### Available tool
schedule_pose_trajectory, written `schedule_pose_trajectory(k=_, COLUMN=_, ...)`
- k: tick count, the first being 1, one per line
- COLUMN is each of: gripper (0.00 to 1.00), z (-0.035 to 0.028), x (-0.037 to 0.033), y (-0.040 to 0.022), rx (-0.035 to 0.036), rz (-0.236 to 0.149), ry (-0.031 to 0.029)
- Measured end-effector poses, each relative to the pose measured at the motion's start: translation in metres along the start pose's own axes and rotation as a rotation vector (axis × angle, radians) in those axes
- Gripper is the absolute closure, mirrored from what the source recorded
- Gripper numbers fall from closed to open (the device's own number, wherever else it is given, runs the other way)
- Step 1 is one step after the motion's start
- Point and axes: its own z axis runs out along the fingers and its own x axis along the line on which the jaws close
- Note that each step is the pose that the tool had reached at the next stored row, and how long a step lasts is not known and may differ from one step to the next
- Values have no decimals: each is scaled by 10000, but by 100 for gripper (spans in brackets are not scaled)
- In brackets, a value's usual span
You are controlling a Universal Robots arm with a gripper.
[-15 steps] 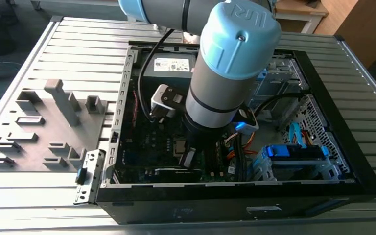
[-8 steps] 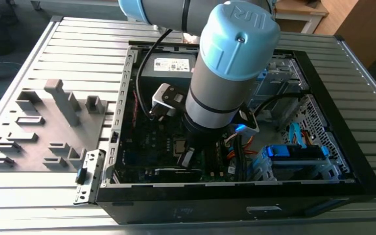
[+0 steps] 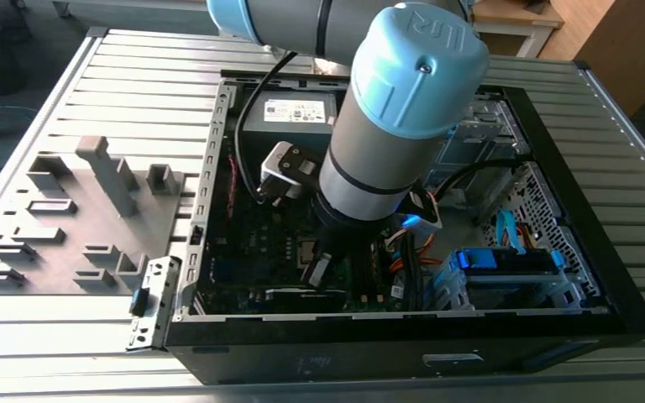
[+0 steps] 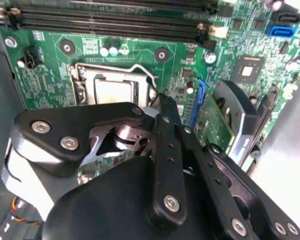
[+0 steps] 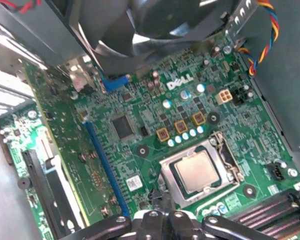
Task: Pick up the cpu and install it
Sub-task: 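Install the first cpu locking lever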
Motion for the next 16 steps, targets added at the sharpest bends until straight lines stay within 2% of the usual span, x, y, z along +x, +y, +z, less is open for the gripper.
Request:
schedule_pose_trajectory(k=6, gripper=89, z=1, x=0, y=0, rx=-23, rz=0, ry=4)
schedule_pose_trajectory(k=7, gripper=89, z=3, x=-1, y=0, rx=-5, rz=6, ry=44)
schedule_pose_trajectory(k=10, gripper=89, z=7, x=-16, y=4, rx=187, rz=67, ry=472)
schedule_pose_trajectory(k=11, gripper=89, z=9, x=-25, y=3, rx=227, rz=80, ry=579)
schedule_pose_trajectory(k=12, gripper=89, z=12, x=-32, y=4, rx=237, rz=83, ry=604)
schedule_pose_trajectory(k=16, gripper=89, z=38, x=-63, y=8, rx=238, rz=85, ry=605)
